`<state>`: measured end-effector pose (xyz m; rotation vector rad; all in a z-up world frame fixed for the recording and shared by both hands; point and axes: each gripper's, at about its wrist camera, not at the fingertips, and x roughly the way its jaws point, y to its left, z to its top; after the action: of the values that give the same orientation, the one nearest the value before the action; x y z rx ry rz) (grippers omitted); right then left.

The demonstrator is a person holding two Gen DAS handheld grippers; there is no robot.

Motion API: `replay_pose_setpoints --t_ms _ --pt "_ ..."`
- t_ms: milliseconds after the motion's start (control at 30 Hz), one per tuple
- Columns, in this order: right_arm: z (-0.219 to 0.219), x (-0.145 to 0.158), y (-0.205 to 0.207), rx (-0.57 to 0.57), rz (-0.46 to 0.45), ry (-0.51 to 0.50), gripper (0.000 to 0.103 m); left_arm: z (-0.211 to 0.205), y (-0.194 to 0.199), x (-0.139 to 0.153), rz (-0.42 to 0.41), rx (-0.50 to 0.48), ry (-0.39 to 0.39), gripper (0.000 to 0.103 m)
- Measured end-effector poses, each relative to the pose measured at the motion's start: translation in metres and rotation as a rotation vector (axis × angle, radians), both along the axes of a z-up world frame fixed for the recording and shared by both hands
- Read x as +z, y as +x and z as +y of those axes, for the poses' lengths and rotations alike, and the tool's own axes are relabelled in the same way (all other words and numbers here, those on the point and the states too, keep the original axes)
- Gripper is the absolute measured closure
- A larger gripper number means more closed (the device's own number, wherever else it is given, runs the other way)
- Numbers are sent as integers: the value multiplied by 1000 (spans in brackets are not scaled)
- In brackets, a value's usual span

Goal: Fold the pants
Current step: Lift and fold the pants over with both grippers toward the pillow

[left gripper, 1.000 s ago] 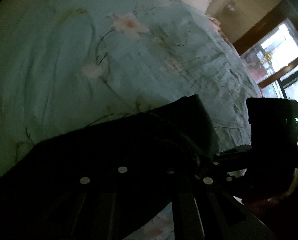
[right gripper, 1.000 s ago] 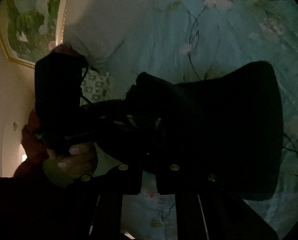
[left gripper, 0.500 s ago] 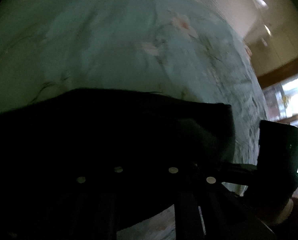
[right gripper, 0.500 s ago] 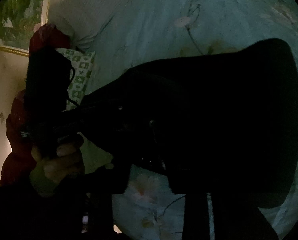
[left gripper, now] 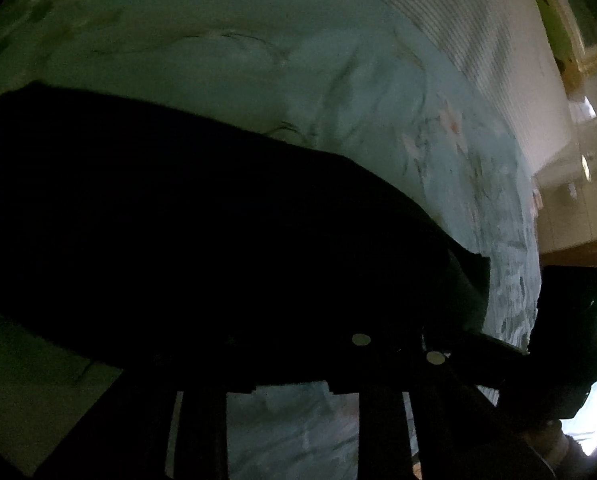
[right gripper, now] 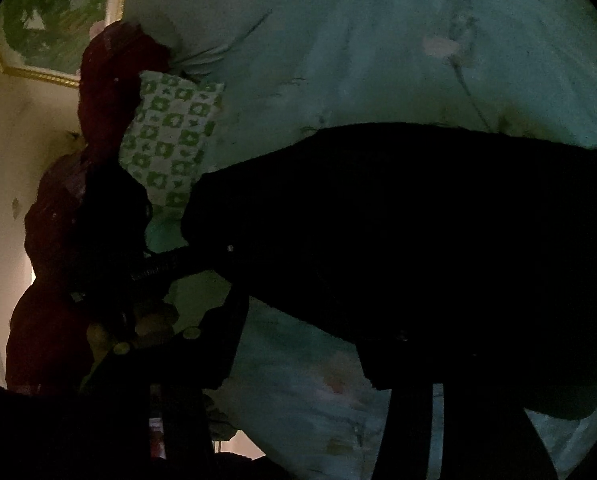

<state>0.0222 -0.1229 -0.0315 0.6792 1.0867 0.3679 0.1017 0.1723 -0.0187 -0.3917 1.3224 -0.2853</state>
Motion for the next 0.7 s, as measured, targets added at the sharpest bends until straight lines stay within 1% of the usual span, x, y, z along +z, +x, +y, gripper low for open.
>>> replay_pose_setpoints --t_ms 67,200,267,367,433,500,533,567,600,700 --pt "6 2 5 12 -9 -5 51 11 -6 4 -6 29 12 81" --pt "20 6 17 37 -20 -22 51 32 -17 11 -21 70 76 80" --pt "23 5 22 50 -21 -24 50 42 -23 15 -23 89 84 79" --pt "31 4 33 65 -20 -30 50 60 -31 17 -15 124 96 75" --pt "34 5 38 71 -24 -31 50 73 -36 17 -6 156 111 68" --pt "39 6 44 82 -29 -33 50 83 -40 17 -2 189 135 64" --pt "42 6 47 88 -32 -35 48 89 -42 17 -1 205 145 59" --pt "43 6 49 91 -35 -37 44 94 -44 17 1 221 149 57" --pt "47 6 52 97 -38 -42 43 100 -45 17 3 240 150 56" --pt "57 6 64 125 -44 -56 43 115 -46 16 11 282 144 54"
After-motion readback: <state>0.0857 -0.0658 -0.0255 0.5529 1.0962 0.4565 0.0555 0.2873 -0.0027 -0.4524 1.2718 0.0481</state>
